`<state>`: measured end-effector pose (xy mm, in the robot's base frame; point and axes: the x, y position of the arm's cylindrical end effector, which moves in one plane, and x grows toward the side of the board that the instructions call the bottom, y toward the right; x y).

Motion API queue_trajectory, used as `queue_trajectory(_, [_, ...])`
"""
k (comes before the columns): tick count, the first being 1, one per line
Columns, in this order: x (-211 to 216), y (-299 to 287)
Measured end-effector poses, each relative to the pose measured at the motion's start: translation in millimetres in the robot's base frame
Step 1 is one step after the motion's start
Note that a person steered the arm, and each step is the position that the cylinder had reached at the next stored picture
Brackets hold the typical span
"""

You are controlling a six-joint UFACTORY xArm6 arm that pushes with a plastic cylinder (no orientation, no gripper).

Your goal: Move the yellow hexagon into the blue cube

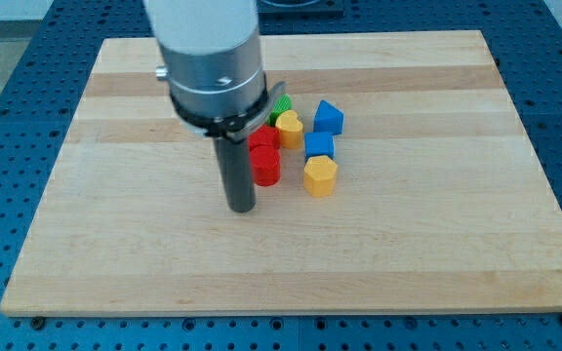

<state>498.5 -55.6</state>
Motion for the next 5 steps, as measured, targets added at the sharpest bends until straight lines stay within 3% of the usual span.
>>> queue_trajectory(3, [-1, 5])
queue_trajectory(5, [25, 77])
